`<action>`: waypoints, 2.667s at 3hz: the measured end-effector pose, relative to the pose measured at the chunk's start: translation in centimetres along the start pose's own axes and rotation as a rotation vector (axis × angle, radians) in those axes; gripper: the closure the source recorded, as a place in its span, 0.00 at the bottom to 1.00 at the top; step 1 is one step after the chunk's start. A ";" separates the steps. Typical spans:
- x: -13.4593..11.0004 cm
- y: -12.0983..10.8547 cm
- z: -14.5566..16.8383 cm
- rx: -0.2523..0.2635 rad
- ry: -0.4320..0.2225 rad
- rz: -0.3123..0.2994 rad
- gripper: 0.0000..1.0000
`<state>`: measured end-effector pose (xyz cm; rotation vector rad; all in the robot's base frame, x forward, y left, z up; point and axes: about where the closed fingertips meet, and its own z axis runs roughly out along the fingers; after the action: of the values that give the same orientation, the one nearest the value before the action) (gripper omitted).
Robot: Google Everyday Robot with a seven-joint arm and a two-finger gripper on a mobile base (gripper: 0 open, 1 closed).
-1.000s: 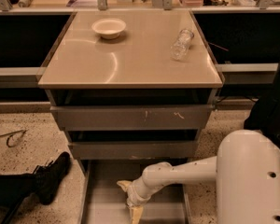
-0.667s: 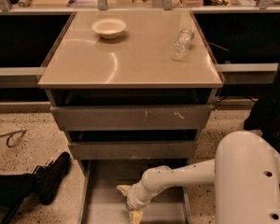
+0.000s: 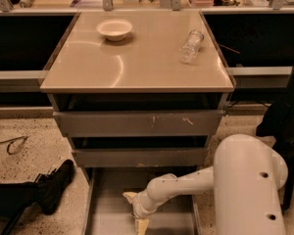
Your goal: Pick 7up can from bottom drawer and place on counter
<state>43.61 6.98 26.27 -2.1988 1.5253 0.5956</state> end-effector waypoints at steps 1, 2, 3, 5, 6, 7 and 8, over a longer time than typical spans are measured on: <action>2.8 -1.9 2.3 0.056 0.037 -0.004 0.00; 5.4 -3.3 4.2 0.082 0.048 0.003 0.00; 10.2 -3.3 5.6 0.090 -0.011 0.011 0.00; 10.4 -3.1 5.9 0.078 -0.009 0.030 0.00; 11.6 -2.6 6.2 0.063 -0.008 0.077 0.00; 12.2 -2.6 6.8 0.044 -0.012 0.107 0.00; 12.3 -3.3 7.5 0.029 -0.012 0.117 0.00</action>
Offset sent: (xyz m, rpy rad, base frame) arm 0.0756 -0.0185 -0.0990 -0.0277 -0.1091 -0.0719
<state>49.75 2.62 13.53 -2.0916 1.6551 0.6174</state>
